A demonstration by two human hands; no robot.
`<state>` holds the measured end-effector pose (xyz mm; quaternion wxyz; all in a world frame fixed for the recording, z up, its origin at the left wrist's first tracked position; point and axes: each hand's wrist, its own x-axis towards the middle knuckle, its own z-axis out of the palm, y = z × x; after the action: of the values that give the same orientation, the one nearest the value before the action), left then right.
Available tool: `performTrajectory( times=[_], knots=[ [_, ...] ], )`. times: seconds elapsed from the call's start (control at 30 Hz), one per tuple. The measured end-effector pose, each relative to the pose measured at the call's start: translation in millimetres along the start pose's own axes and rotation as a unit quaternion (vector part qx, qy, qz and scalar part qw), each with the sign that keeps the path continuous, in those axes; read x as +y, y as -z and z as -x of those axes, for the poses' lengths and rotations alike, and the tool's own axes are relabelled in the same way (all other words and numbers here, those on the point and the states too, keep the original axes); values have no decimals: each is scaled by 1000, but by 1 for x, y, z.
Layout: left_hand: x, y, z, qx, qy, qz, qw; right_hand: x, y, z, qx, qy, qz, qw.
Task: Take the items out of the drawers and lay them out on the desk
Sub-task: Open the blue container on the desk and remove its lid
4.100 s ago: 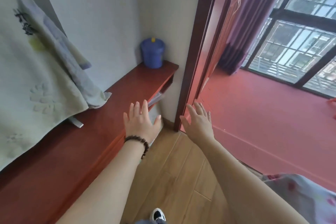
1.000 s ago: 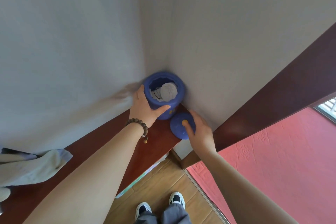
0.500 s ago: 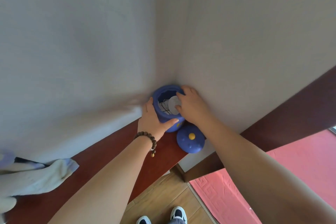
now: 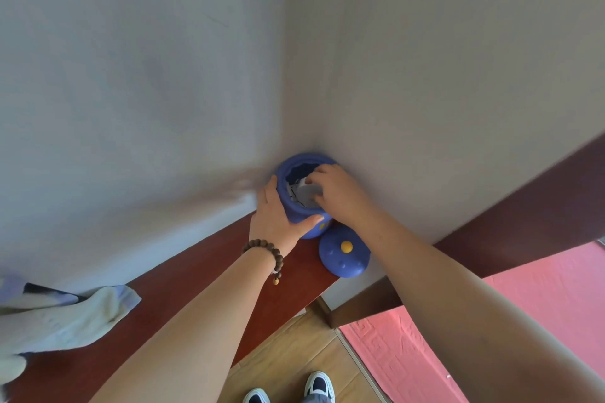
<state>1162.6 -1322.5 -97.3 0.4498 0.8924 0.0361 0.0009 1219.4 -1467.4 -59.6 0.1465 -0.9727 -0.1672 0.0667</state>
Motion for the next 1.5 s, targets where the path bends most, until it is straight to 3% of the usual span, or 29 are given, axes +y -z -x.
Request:
performTrajectory(
  times=[0.4,0.5,0.63,0.83,1.17,1.5],
  knots=[
    [0,2,1,-5,13,-6,1000,-3,4,-14,18,13,-18,1000],
    [5,5,1,-1,12,-38,999,-4,12,-8,74,-3,-92,993],
    [11,13,5,-9,-6,-164,986,-14,28,8,137,-44,-250,957],
    [-5,48,39,46,0,-250,967,-53,50,30,165,-55,-392,904],
    [-88,141,175,192,203,-277,919,-190,-39,54,-22,-22,-454,891],
    [-182,236,305,233,330,-273,873,-354,-155,105,-164,18,-397,903]
  ],
)
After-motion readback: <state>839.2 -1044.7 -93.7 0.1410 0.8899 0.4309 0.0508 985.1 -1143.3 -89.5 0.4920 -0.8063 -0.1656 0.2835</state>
